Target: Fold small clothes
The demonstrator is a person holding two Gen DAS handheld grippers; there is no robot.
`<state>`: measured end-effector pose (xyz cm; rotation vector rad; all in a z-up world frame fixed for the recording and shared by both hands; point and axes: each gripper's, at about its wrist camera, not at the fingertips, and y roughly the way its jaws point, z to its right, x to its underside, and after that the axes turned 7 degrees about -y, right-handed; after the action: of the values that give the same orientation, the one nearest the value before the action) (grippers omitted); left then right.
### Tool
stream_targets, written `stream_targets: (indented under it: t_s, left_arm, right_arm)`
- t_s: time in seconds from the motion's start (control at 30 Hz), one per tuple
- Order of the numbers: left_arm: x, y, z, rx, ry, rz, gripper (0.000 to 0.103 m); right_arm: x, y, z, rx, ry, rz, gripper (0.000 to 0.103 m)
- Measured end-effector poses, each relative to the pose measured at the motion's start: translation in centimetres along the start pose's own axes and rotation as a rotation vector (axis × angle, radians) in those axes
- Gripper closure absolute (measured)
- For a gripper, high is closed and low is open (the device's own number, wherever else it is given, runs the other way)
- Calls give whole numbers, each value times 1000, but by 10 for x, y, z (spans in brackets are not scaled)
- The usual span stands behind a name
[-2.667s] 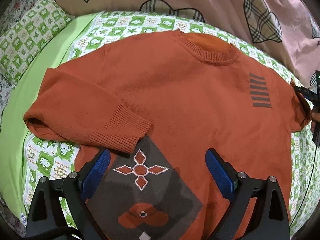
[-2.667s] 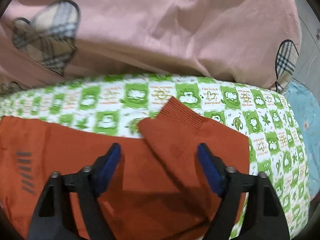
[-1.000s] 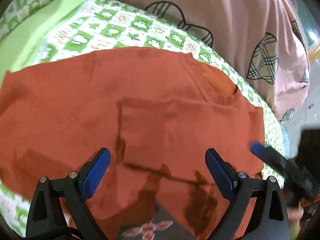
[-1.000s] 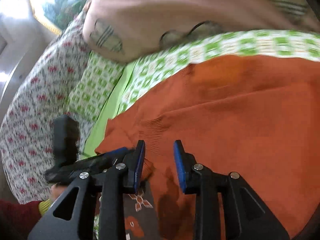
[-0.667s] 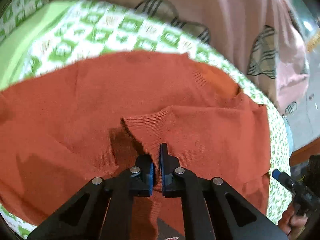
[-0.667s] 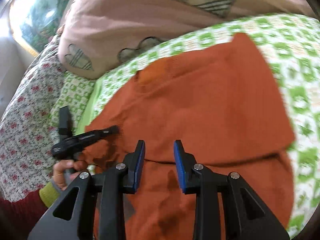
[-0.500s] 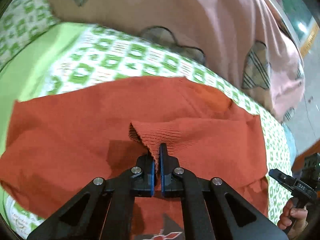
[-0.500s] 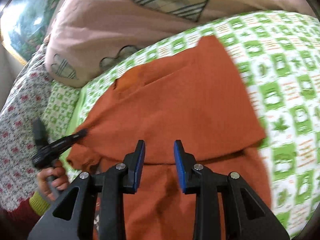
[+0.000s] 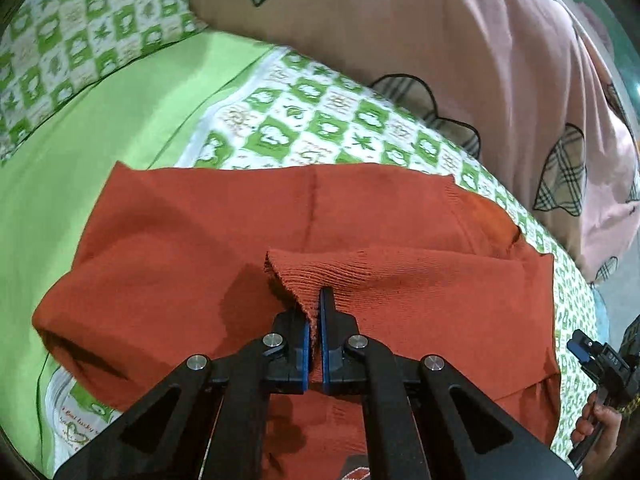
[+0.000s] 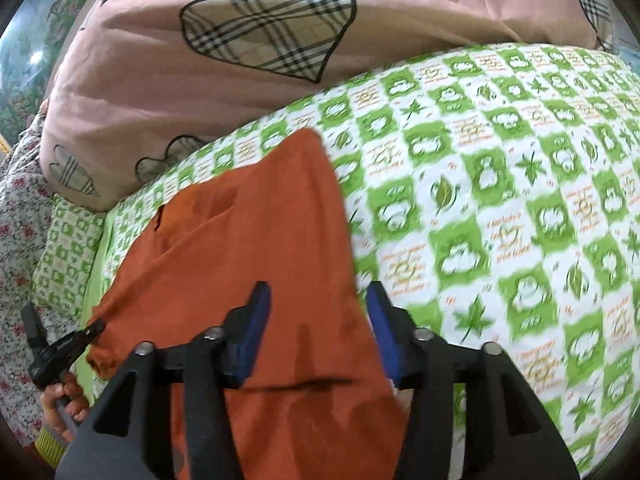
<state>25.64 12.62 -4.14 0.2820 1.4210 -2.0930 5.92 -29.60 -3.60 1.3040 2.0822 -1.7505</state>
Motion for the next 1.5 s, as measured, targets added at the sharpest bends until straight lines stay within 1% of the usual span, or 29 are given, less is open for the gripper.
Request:
stream_targets:
  t_s: [0.1, 0.27, 0.3, 0.33, 0.37, 0.43, 0.5, 0.53, 0.6, 0.63, 0.7, 0.77, 0.83, 0.87, 0.93, 0.97, 1.0, 1.03, 1.07, 1.1, 1.13, 1.17, 1.2, 1.23, 1.27, 1.3, 1.33, 1.4, 1.5]
  left_arm:
    - [1, 3, 6, 8, 20, -19, 101]
    - [5, 5, 24, 29, 55, -32, 101]
    - [6, 6, 26, 31, 60, -36, 101]
    - [6, 6, 28, 35, 64, -39, 101]
    - [7, 6, 31, 45, 67, -44, 101]
    - [7, 5, 37, 72, 72, -47, 101]
    - [8, 5, 47, 106, 84, -52, 101]
    - [9, 8, 52, 111, 98, -57, 101]
    - [13, 16, 60, 105, 121, -73, 101]
    - [15, 22, 62, 91, 130, -81, 101]
    - [17, 28, 60, 78, 123, -95, 101]
    - [17, 30, 57, 78, 118, -96, 101]
    - [17, 32, 56, 71, 122, -99, 101]
    - [18, 33, 55, 66, 127, -100, 101]
    - [17, 36, 52, 37, 135, -101, 100]
    - [16, 37, 48, 21, 133, -102, 100]
    - [15, 36, 43, 8, 127, -104, 99]
    - [14, 34, 38, 3, 117, -106, 99]
    - [13, 30, 32, 2, 107, -106, 99]
    - [13, 24, 27, 0, 102, -104, 99]
    - [13, 16, 21, -1, 101, -103, 99]
    - [14, 11, 17, 0, 99, -105, 97]
    - [17, 4, 13, 6, 95, -111, 96]
    - [20, -3, 10, 13, 91, -116, 95]
    - [25, -11, 7, 23, 91, -123, 87]
    - [31, -18, 7, 32, 99, -131, 75]
    - [39, -25, 9, 34, 117, -136, 68]
    - [54, -33, 17, 19, 157, -136, 35]
    - [78, -37, 39, -24, 271, -124, 24]
  right_arm:
    - [-13, 16, 2, 8, -22, -23, 50]
    - [-21, 59, -3, 40, -62, -142, 50]
    - [-20, 66, -4, 50, -79, -164, 71]
    - [-19, 70, -7, 75, -112, -183, 94]
    - [-20, 68, -7, 100, -131, -186, 94]
    - [-25, 55, 0, 107, -109, -147, 95]
    - [-29, 40, 12, 145, -95, -104, 97]
    - [-31, 37, 21, 173, -85, -93, 97]
    - [-31, 43, 40, 160, -25, -125, 97]
    - [-30, 44, 44, 183, -12, -134, 97]
    - [-31, 35, 41, 209, -29, -109, 97]
    - [-33, 22, 27, 178, -50, -58, 96]
    - [-33, 20, 2, 103, -134, -37, 92]
    - [-32, 25, -7, 84, -167, -50, 90]
    - [-28, 44, -17, 64, -201, -126, 90]
    - [-26, 56, -12, 105, -190, -170, 90]
    - [-26, 63, -6, 140, -171, -187, 91]
    - [-25, 65, 4, 148, -134, -191, 93]
    - [-25, 64, 13, 127, -88, -190, 93]
    - [-25, 59, 16, 114, -58, -183, 89]
    - [-25, 52, 12, 117, -60, -173, 87]
    - [-25, 45, 8, 122, -73, -164, 78]
    - [-24, 37, 3, 116, -87, -151, 66]
    - [-22, 27, -2, 87, -92, -134, 61]
    - [-22, 23, -7, 62, -95, -122, 57]
    - [-20, 17, -14, 33, -104, -114, 57]
    - [-13, 12, -21, 13, -115, -111, 57]
    - [-1, 3, -34, -33, -129, -113, 56]
    - [20, -2, -52, -83, -133, -142, 56]
